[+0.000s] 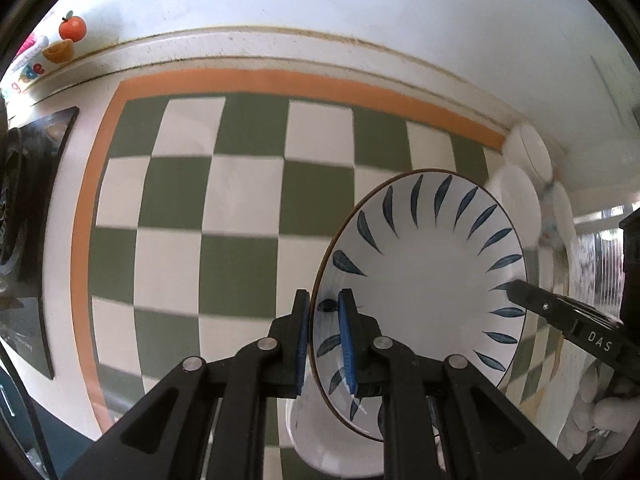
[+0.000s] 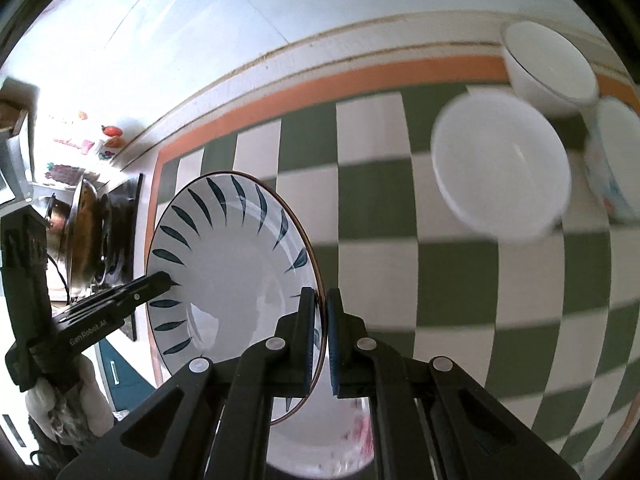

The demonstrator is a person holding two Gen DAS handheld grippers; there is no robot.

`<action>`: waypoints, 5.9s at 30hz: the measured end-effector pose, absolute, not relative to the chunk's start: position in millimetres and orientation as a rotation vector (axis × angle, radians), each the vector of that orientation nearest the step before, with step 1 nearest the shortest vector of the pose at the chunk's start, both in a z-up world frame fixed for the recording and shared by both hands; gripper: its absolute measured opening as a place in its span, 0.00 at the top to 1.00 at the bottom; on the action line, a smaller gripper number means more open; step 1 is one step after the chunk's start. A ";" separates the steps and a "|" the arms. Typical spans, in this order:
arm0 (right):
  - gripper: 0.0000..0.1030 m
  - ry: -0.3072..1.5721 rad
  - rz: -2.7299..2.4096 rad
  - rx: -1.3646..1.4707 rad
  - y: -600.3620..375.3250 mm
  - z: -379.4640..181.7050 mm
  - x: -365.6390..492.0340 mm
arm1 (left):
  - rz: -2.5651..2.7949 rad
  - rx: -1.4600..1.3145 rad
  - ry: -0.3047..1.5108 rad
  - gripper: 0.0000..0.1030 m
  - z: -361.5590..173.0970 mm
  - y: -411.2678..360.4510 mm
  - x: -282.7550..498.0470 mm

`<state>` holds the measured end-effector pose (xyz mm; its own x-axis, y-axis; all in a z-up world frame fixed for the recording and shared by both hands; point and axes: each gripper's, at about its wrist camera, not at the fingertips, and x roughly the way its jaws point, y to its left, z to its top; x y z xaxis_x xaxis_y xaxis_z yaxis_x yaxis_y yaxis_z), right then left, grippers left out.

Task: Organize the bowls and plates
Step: 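Carry the three-plate stack across the cloth and lower it down, then open both grippers to release the plate stack and lift away, then move to the bowls and grasp a plain white bowl with the left gripper, then grasp the red-flower bowl rim with the right gripper while the left holds the white bowl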

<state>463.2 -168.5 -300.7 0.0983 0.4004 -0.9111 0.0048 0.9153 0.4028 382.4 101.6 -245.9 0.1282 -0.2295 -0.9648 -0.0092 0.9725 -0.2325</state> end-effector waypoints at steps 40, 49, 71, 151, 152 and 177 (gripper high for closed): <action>0.93 1.513 0.167 0.384 -177.4 -370.3 345.1 | -0.173 -0.037 1.550 0.86 -313.2 64.0 297.9; 0.90 1.525 0.162 0.419 -180.7 -372.4 346.4 | -0.166 -0.072 1.578 0.85 -312.8 68.3 302.1; 0.79 1.521 0.152 0.278 -152.9 -322.9 334.0 | -0.166 -0.048 1.501 0.75 -265.5 71.4 289.8; 0.89 1.515 0.092 0.524 -358.0 -380.0 551.6 | -0.218 -0.101 1.598 0.83 -312.5 -144.3 515.8; 0.89 1.514 0.092 0.511 -356.7 -379.1 551.1 | -0.216 -0.105 1.600 0.83 -311.6 -144.1 512.8; 0.89 1.551 0.138 0.451 -381.8 -330.6 374.8 | -0.354 -0.028 1.642 0.83 -280.3 -171.2 335.2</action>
